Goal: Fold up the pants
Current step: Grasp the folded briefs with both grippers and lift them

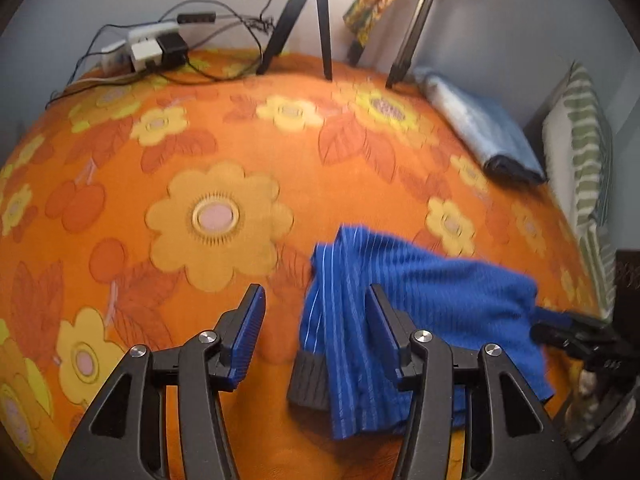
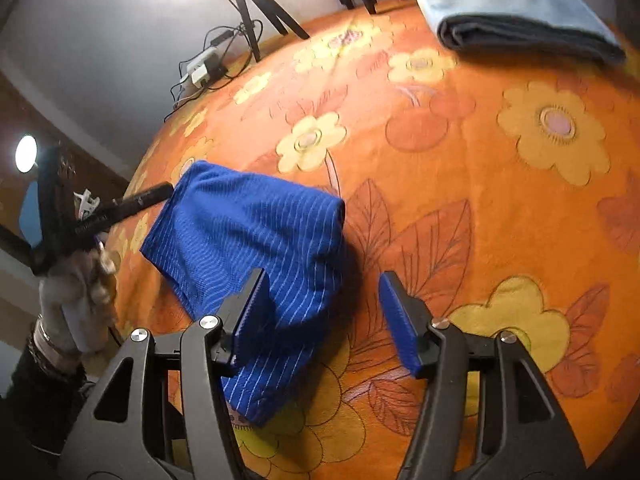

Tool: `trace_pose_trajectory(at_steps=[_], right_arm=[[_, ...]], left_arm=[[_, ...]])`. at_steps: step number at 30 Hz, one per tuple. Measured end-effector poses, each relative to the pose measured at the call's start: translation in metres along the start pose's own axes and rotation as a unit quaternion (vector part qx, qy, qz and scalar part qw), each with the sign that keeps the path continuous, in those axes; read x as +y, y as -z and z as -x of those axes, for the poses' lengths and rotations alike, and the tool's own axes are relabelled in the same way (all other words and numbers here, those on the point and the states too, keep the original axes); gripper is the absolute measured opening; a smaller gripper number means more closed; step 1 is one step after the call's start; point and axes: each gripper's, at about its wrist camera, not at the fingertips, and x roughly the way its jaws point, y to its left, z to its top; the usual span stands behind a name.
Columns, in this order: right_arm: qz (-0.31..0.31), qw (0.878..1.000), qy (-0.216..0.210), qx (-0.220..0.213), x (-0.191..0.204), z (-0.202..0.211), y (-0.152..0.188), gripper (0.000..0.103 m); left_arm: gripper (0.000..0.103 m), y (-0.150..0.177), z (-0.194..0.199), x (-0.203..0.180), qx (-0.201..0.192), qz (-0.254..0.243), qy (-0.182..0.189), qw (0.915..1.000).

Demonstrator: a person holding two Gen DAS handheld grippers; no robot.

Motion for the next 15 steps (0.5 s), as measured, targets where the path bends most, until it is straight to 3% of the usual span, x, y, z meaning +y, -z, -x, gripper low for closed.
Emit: trace_pose_trajectory(at_steps=[6, 8, 11, 15], right_arm=[[0.036, 0.999, 0.006, -0.009, 0.021, -0.009, 0.005, 0.060], [0.049, 0.999, 0.005, -0.014, 0.028, -0.013, 0.007, 0.056], [0.070, 0.997, 0.012, -0.021, 0.040, -0.018, 0.011, 0.050], [0.086, 0.996, 0.020, -0.024, 0.049, -0.021, 0.015, 0.038]], left_arm=[[0.051, 0.009, -0.006, -0.006, -0.011, -0.015, -0.008, 0.9998], [0.050, 0.011, -0.006, -0.009, -0.015, -0.021, -0.013, 0.9996], [0.029, 0.013, -0.008, -0.018, -0.015, -0.032, -0.007, 0.9993], [0.015, 0.015, -0.008, -0.029, -0.028, -0.048, -0.020, 0.9983]])
